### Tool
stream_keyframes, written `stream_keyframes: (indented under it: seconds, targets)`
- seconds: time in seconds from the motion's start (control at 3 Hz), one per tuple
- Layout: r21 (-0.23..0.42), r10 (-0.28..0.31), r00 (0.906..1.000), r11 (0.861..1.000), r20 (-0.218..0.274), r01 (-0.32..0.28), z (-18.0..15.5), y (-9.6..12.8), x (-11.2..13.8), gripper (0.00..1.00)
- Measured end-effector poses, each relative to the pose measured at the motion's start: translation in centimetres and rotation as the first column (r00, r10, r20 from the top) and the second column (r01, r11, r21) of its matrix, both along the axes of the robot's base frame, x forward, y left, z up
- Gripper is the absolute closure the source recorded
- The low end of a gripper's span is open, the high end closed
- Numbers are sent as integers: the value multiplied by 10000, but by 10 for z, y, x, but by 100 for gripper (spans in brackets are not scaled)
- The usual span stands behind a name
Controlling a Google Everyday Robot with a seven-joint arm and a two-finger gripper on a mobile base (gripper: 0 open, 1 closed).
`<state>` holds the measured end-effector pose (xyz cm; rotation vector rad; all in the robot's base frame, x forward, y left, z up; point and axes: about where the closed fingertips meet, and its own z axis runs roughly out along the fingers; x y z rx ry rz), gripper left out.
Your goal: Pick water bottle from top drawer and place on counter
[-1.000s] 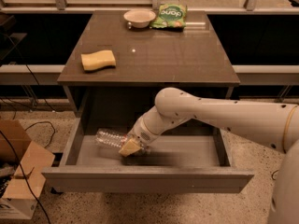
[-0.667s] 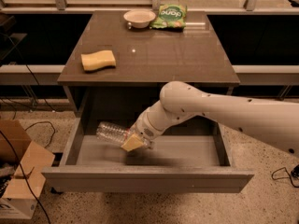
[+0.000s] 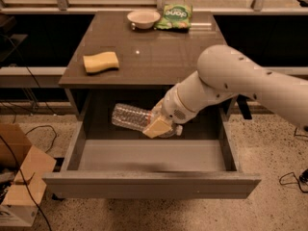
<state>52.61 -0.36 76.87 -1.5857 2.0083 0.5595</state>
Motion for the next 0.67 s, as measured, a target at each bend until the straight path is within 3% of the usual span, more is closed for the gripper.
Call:
stream_keyframes:
  seconds: [0.33, 0.67]
  targets:
    - [-630, -111, 9967, 9979, 808, 162, 57, -34, 10, 100]
    - [-1359, -208, 9868, 9898, 1607, 429, 104, -62, 39, 100]
